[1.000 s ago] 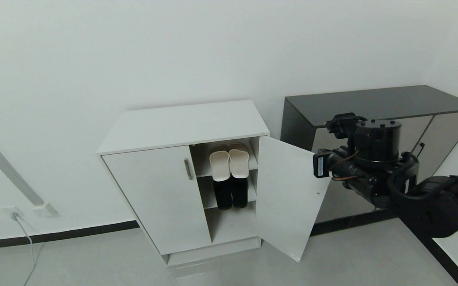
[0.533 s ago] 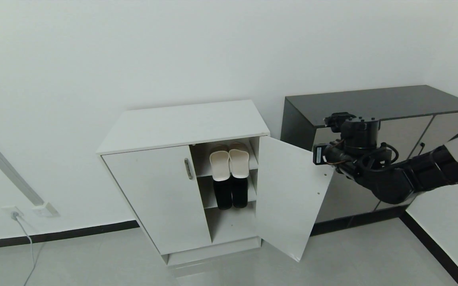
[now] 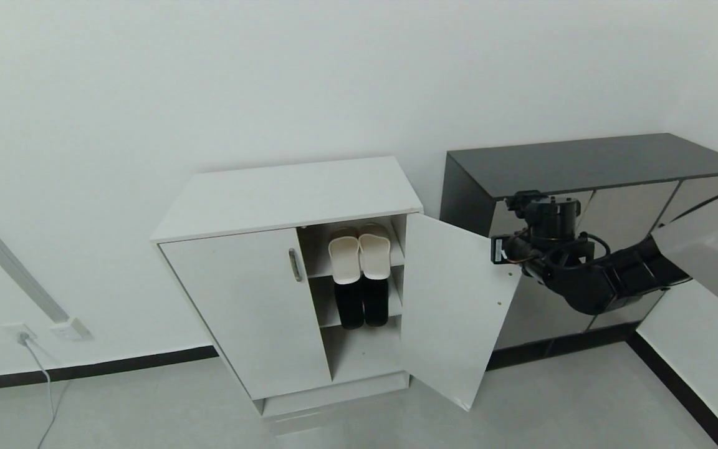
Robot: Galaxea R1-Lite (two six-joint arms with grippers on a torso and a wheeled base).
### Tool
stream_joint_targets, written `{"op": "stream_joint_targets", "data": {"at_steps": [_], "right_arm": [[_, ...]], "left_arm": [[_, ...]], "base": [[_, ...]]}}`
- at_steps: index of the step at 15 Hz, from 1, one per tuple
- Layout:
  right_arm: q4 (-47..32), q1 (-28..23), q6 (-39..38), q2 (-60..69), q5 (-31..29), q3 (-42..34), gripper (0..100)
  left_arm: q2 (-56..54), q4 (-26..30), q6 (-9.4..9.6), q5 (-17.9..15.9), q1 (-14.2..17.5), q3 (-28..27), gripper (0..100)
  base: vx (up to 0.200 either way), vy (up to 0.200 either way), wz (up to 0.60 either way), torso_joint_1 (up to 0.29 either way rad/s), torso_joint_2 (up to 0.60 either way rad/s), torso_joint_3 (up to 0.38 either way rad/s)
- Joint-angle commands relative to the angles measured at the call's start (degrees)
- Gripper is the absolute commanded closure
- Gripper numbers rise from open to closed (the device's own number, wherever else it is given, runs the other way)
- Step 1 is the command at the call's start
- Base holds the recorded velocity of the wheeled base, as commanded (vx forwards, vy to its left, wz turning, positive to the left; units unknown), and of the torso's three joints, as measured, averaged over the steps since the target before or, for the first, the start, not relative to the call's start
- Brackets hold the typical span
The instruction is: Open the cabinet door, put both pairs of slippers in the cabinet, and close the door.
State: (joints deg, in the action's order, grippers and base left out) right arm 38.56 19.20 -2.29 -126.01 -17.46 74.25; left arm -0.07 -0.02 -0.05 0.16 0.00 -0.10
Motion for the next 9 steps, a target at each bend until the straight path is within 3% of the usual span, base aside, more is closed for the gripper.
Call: {"op": "stream_joint_targets", "data": {"at_steps": [1,9], "right_arm": [[0.1,-0.5,0.0,-1.4,0.0,0.8,100],[-0.5,-0.8,0.0,-2.2,-0.1,1.9,100]], "left_arm": [[0.1,0.0,-0.04,0.0,0.0,0.0,100],[0.1,0.0,-0.04,0.0,0.0,0.0,100]], "base": [[0.0,0.0,0.0,0.0,0.0,0.0],[0.0,0.0,0.0,0.0,0.0,0.0]]}}
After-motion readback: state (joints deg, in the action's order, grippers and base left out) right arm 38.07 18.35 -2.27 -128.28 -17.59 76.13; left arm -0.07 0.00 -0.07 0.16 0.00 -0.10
